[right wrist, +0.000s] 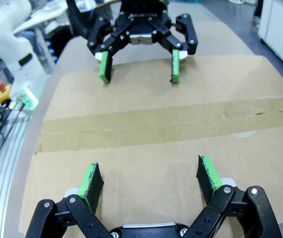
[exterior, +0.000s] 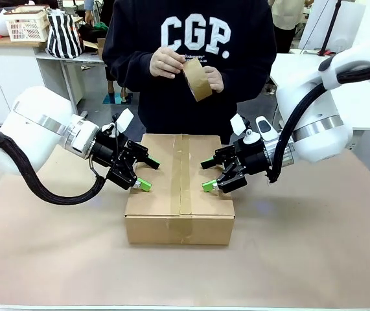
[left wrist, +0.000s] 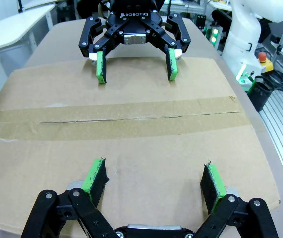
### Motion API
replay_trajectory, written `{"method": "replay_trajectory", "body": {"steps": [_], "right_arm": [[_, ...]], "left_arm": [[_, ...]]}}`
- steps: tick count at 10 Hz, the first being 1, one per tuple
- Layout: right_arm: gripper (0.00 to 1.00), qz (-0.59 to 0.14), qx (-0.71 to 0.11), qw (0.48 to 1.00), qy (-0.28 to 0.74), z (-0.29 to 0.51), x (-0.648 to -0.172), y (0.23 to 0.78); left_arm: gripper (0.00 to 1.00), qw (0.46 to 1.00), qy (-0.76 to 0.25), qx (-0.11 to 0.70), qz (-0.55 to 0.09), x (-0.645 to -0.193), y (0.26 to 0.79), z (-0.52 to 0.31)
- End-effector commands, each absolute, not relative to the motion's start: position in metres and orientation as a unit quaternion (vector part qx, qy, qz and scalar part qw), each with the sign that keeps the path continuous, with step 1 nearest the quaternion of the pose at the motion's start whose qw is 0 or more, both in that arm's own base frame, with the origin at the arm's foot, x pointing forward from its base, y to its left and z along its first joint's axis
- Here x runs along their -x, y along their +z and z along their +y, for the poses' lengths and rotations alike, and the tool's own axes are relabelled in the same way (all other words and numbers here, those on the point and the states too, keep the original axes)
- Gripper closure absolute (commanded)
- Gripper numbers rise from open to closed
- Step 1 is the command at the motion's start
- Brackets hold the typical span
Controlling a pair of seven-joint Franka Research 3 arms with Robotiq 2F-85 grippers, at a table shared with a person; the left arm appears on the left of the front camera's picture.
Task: Pack the gift set into the box.
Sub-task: Press and hold the closed box until the human finishes sealing it.
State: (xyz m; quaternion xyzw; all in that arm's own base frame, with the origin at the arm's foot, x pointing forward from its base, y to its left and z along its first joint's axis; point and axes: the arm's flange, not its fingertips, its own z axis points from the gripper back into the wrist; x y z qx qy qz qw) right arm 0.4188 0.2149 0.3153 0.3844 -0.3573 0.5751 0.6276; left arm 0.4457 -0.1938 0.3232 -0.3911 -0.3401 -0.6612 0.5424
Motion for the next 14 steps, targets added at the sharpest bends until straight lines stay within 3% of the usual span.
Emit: {"method": "replay_trajectory", "body": {"steps": [1,14], "right_arm": [[0.0,-0.358,-0.389,0.631,0.568,0.2139,-0.4169,0.3127],[0.0,-0.358,-0.389,0.631,0.568,0.2139,-0.4169,0.3127]], "left_arm": [[0.0,0.543,-0.659,0.398,-0.336,-0.4453,0.3217,-0.1929],[0.0,0.543,-0.659,0.398,-0.336,-0.4453,0.3217,-0.1929]]}}
